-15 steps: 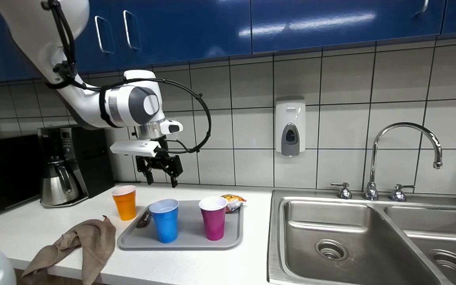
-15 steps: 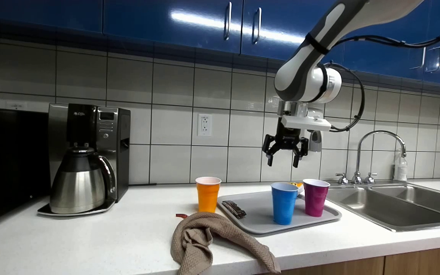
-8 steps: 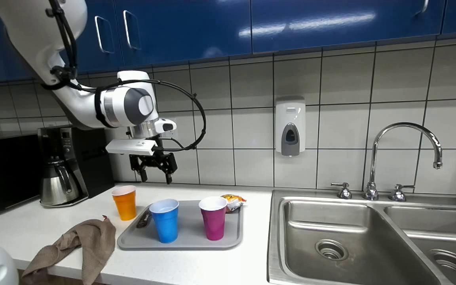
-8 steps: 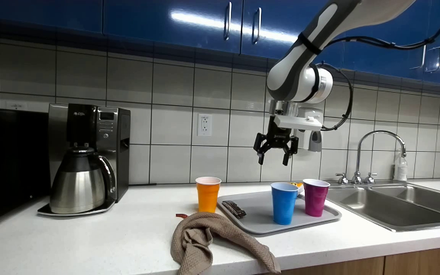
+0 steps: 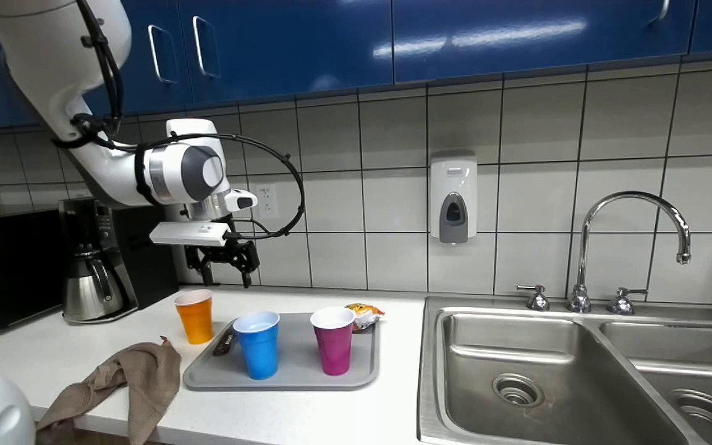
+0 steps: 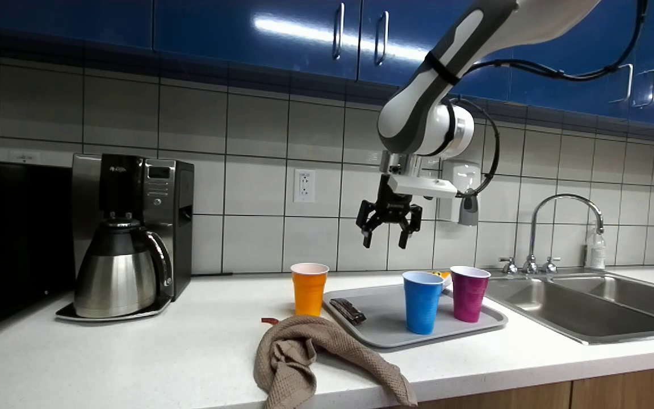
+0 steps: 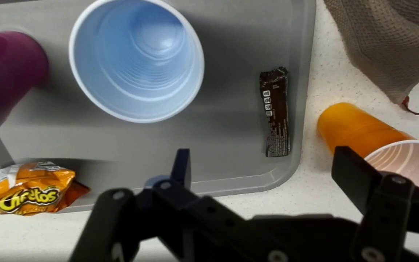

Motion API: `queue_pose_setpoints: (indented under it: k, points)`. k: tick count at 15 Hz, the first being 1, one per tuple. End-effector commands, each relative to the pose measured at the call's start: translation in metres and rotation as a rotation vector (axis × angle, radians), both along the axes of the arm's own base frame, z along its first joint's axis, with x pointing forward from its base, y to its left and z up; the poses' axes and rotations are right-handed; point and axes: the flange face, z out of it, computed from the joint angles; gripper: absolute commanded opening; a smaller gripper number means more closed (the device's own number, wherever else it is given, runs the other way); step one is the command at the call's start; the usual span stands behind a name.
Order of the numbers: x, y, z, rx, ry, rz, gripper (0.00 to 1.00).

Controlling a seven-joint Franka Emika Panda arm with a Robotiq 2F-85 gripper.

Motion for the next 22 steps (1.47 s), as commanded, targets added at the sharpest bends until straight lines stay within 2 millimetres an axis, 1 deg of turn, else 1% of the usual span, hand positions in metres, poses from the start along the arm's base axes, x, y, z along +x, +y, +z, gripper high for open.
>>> queue_pose_setpoints:
  k: [1, 6, 10, 14, 22]
  points:
    - [0.01, 0.025, -0.001, -0.003, -0.015, 0.049, 1.0]
    - [0.018, 0.051, -0.009, 0.017, -0.021, 0.099, 1.0]
    - [0.028, 0.066, -0.013, 0.027, -0.043, 0.128, 1.0]
    - [0.04, 0.074, -0.022, 0.023, -0.056, 0.149, 1.0]
    - [0.062, 0.084, -0.039, 0.015, -0.059, 0.183, 1.0]
